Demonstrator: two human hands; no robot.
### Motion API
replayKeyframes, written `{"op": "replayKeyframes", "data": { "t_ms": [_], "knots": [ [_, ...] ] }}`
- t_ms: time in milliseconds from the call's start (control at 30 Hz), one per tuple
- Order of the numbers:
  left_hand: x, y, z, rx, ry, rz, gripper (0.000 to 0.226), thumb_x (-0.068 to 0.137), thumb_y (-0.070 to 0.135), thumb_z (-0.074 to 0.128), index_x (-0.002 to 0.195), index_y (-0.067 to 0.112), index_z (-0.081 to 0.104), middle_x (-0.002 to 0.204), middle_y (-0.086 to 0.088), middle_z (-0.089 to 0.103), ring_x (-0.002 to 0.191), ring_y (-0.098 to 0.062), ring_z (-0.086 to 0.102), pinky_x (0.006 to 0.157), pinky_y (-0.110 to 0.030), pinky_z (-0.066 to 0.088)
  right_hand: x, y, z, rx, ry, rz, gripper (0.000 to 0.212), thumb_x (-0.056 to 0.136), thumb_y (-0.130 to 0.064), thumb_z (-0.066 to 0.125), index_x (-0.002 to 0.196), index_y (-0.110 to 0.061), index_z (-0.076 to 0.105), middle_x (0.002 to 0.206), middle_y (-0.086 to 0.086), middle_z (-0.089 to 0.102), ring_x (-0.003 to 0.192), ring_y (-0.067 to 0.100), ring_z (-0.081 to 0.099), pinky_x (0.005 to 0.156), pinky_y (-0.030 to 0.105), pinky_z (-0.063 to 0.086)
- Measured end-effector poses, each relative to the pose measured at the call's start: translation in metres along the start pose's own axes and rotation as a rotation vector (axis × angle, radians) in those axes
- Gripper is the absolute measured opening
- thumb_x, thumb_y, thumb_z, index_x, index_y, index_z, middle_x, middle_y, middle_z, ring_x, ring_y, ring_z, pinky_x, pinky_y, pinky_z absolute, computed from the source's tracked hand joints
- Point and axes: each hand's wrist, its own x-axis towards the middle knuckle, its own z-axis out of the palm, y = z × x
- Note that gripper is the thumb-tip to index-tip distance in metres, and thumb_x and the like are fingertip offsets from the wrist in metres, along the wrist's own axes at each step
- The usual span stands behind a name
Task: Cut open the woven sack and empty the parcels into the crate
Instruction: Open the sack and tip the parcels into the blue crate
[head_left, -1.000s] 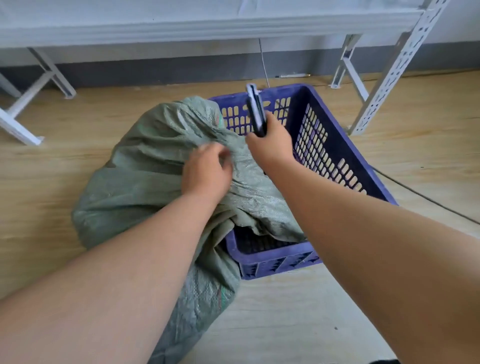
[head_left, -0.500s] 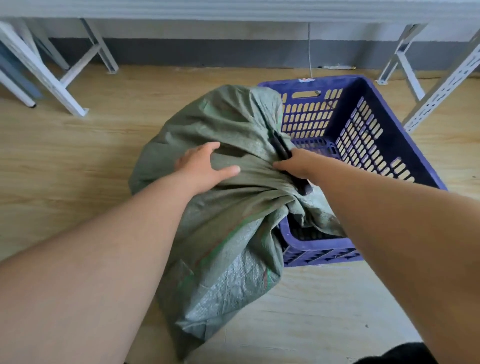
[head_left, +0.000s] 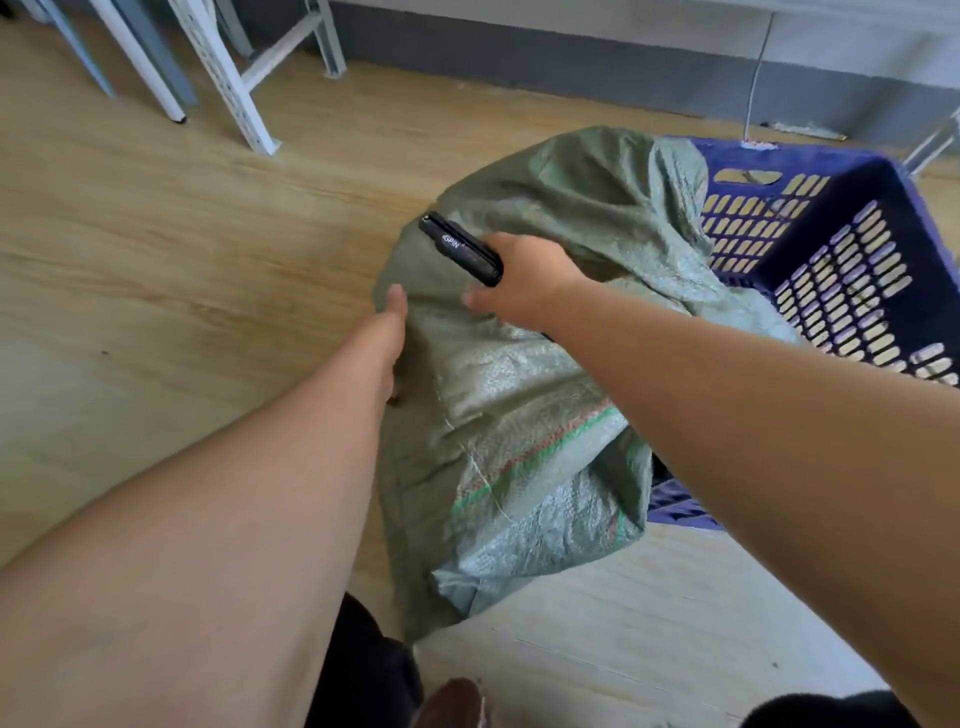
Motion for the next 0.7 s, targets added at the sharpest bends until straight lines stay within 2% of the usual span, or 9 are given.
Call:
{"op": "replayKeyframes", "data": {
  "t_ms": [100,167,233,300,367,400,467,567,700],
  "knots": [
    [0.0,-0.008,-0.003,-0.029,-0.168,0.087,0.061,0.095,0.057,0.042,0.14,0.017,0.045,0.142,-0.002,0.049,0.127,-0.022,0.048,0.091,-0.036,0.035,0.005,0.001,0.019,-0.06,-0.047,0.094,0.054,0.086,-0.034,0.069,0.135,-0.027,0.048,0.114,0.005,0.061,0.098,0.026,0.061,0.078,0.033,0.052],
    [0.001,-0.006,-0.003,-0.009,-0.189,0.166,0.052,0.096,0.048,0.047,0.138,0.016,0.049,0.139,-0.002,0.052,0.121,-0.02,0.052,0.087,-0.03,0.035,0.009,0.003,0.023,-0.057,-0.009,0.149,0.051,0.086,-0.037,0.068,0.131,-0.022,0.05,0.111,0.006,0.059,0.093,0.025,0.058,0.07,0.03,0.046],
    [-0.001,-0.002,0.0,-0.008,-0.209,0.234,0.037,0.099,0.034,0.049,0.131,0.015,0.054,0.131,-0.003,0.058,0.096,-0.013,0.059,0.066,-0.021,0.038,0.014,0.004,0.022,0.018,0.036,0.193,0.045,0.084,-0.039,0.069,0.121,-0.019,0.054,0.093,0.002,0.056,0.08,0.021,0.053,0.059,0.027,0.039],
    [-0.001,0.001,0.004,0.004,-0.22,0.272,0.03,0.099,0.027,0.049,0.125,0.015,0.059,0.123,-0.004,0.063,0.072,-0.004,0.055,0.051,-0.016,0.034,0.017,0.004,0.019,-0.013,0.023,0.21,0.039,0.082,-0.037,0.072,0.111,-0.016,0.057,0.082,-0.001,0.052,0.076,0.021,0.053,0.058,0.029,0.04],
    [-0.001,0.001,0.003,-0.027,-0.251,0.255,0.035,0.099,0.04,0.045,0.121,0.017,0.061,0.117,0.001,0.065,0.072,-0.001,0.056,0.064,-0.019,0.039,0.02,0.006,0.017,-0.039,0.014,0.226,0.031,0.082,-0.028,0.071,0.105,-0.013,0.058,0.081,0.001,0.055,0.076,0.023,0.058,0.061,0.031,0.046],
    [0.003,0.001,-0.001,-0.043,-0.256,0.228,0.041,0.099,0.047,0.04,0.117,0.018,0.062,0.113,0.004,0.066,0.077,-0.004,0.059,0.076,-0.026,0.037,0.021,0.007,0.015,0.001,0.05,0.237,0.025,0.082,-0.022,0.069,0.103,-0.014,0.058,0.079,0.001,0.055,0.075,0.023,0.06,0.059,0.03,0.047],
    [0.016,0.003,-0.01,-0.06,-0.179,0.194,0.044,0.101,0.047,0.034,0.104,0.015,0.064,0.111,0.003,0.065,0.091,-0.015,0.063,0.084,-0.033,0.038,0.023,0.011,0.007,0.142,0.206,0.25,0.021,0.082,-0.017,0.062,0.102,-0.017,0.057,0.073,-0.001,0.054,0.065,0.018,0.056,0.05,0.025,0.042],
    [0.041,0.0,-0.025,0.16,0.086,0.114,0.044,0.1,0.034,0.044,0.127,0.001,0.056,0.135,-0.017,0.055,0.122,-0.032,0.054,0.098,-0.039,0.046,0.023,0.017,-0.012,0.241,0.457,0.244,0.019,0.078,-0.018,0.059,0.095,-0.023,0.055,0.07,-0.004,0.054,0.055,0.005,0.047,0.043,0.02,0.032],
    [0.049,-0.009,-0.016,0.19,-0.033,0.046,0.057,0.104,0.04,0.028,0.146,0.002,0.034,0.152,-0.014,0.034,0.137,-0.032,0.037,0.111,-0.037,0.033,0.018,0.029,-0.03,0.359,0.618,0.358,0.013,0.075,-0.018,0.057,0.087,-0.022,0.053,0.066,-0.012,0.05,0.055,0.001,0.045,0.043,0.018,0.031]
  ]
}}
